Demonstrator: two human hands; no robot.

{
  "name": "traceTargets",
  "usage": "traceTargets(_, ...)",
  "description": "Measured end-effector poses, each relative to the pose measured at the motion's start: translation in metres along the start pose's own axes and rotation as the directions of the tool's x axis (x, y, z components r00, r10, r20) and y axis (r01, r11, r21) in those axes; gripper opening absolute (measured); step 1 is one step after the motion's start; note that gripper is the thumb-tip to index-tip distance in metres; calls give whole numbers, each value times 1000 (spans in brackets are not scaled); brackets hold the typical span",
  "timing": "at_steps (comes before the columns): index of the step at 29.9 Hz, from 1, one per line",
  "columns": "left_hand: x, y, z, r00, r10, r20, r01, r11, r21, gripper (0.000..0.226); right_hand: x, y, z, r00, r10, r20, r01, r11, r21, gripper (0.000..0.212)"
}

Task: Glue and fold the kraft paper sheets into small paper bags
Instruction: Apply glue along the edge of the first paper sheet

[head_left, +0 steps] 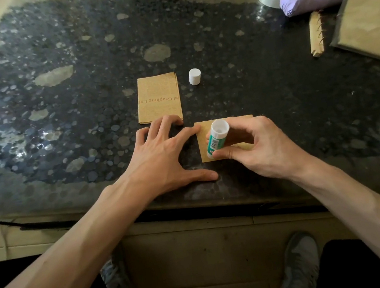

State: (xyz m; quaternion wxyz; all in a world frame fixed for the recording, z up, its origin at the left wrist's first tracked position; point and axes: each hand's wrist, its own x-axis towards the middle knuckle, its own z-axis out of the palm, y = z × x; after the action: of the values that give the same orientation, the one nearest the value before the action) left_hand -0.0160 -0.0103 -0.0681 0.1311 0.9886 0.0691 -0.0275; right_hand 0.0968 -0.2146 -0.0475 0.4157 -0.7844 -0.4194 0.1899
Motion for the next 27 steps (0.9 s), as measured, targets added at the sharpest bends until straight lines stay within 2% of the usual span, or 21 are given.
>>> traceTargets(5,0,1,0,1000,2,-3,-2,1000,8,115,-2,-1,-2,1000,21,15,-21,999,35,44)
traceTargets(8,-1,1,-1,1000,-2,-3,2,1000,8,117,-5,1,-5,996,90,29,-92,991,98,35)
traceTargets(10,-1,1,-2,1000,-5,0,5,1000,0,118,-6,1,-8,993,120,-21,-112,971,213,29)
traceTargets(12,-1,3,-4,1000,-4,9,4,1000,-8,118,-6,1,-11,981,132,-139,-86,952,295,25)
traceTargets(14,-1,3,-4,1000,0,16,0,1000,-10,117,-2,3,-15,963,127,-236,-65,966,252,25)
traceTargets(16,0,3,-4,1000,2,8,-2,1000,-10,110,2,7,-16,959,91,-268,-59,990,126,27)
traceTargets(22,2,5,4,995,-33,-95,28,998,-62,63,8,17,-6,971,88,-222,-88,996,13,29)
traceTargets(27,3,8,12,985,-47,-168,40,998,-44,55,10,17,-2,974,105,-202,-118,991,-54,30)
